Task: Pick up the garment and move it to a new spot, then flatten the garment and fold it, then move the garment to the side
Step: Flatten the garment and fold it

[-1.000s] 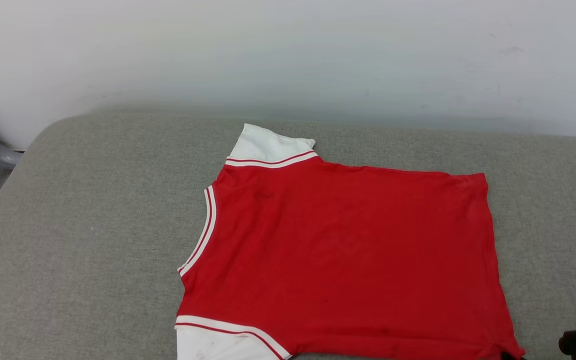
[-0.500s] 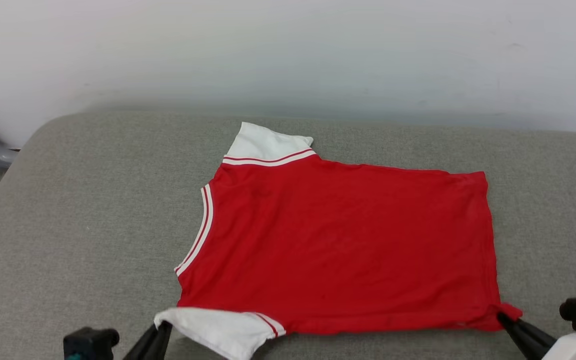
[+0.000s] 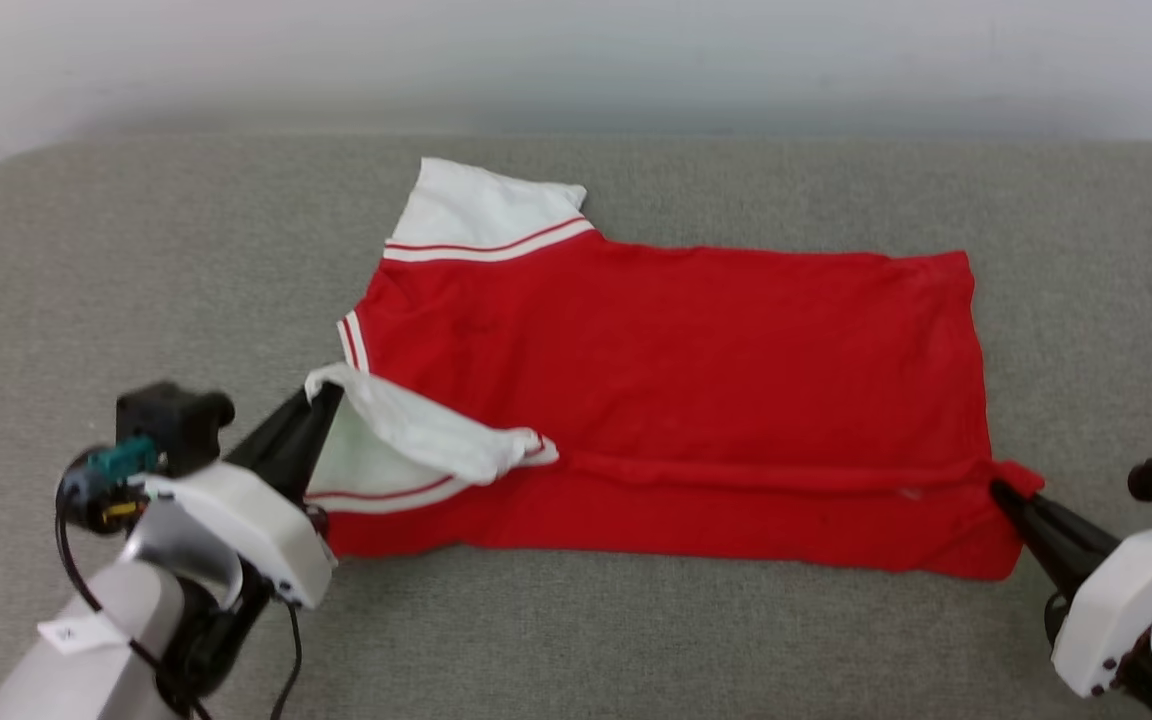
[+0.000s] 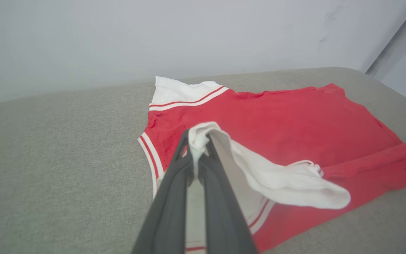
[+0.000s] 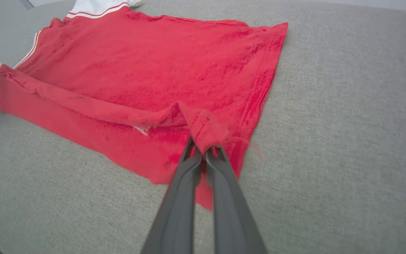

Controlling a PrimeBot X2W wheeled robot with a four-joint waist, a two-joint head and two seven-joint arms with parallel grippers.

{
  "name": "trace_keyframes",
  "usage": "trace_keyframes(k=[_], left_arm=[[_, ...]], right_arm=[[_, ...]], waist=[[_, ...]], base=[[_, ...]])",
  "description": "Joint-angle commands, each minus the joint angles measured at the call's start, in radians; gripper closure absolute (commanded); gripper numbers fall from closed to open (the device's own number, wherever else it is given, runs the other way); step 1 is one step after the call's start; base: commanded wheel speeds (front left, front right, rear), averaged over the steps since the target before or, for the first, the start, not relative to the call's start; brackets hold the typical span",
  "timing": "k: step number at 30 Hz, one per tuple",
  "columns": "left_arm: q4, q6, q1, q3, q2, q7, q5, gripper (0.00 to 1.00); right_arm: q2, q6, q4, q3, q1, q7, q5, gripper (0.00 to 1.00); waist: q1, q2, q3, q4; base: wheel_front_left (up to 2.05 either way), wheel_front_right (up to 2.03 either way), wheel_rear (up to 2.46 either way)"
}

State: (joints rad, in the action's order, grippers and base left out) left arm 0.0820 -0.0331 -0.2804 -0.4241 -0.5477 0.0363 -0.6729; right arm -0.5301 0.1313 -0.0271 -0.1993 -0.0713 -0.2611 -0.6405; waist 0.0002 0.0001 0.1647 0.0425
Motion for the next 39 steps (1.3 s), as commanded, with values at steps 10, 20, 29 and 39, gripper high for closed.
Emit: trace_keyframes(k=[10, 20, 29, 39], left_arm=[[0.251, -0.069, -0.272, -0.046, 0.017, -0.028, 0.036, 1.00], [0.463, -0.091, -0.347, -0.118, 0.061, -0.022, 0.020, 1.00], [0.567, -0.096, -0.388, -0.174, 0.072, 0.036, 0.002, 0.00], [0.478, -0.096, -0.428, -0.273, -0.016, -0.122, -0.098, 0.00]], right_arm=[[0.001, -0.001, -0.082, -0.046, -0.176, -0.004, -0.010, 1.00], [0.005, -0.001, -0.174, -0.108, -0.230, -0.009, -0.004, 1.00], [0.008, -0.001, -0.176, -0.105, -0.239, 0.027, -0.017, 0.00], [0.004, -0.001, -0.104, -0.059, -0.175, 0.015, 0.000, 0.00]], waist=[[-0.0002, -0.0001, 0.171, -0.048], [-0.0002, -0.0001, 0.200, -0.045], [-0.0002, -0.0001, 0.150, -0.029], [-0.0002, -0.0001, 0.046, 0.010]], base=[[0.00, 0.00, 0.00], [0.00, 0.00, 0.00], [0.00, 0.00, 0.00], [0.00, 0.00, 0.00]])
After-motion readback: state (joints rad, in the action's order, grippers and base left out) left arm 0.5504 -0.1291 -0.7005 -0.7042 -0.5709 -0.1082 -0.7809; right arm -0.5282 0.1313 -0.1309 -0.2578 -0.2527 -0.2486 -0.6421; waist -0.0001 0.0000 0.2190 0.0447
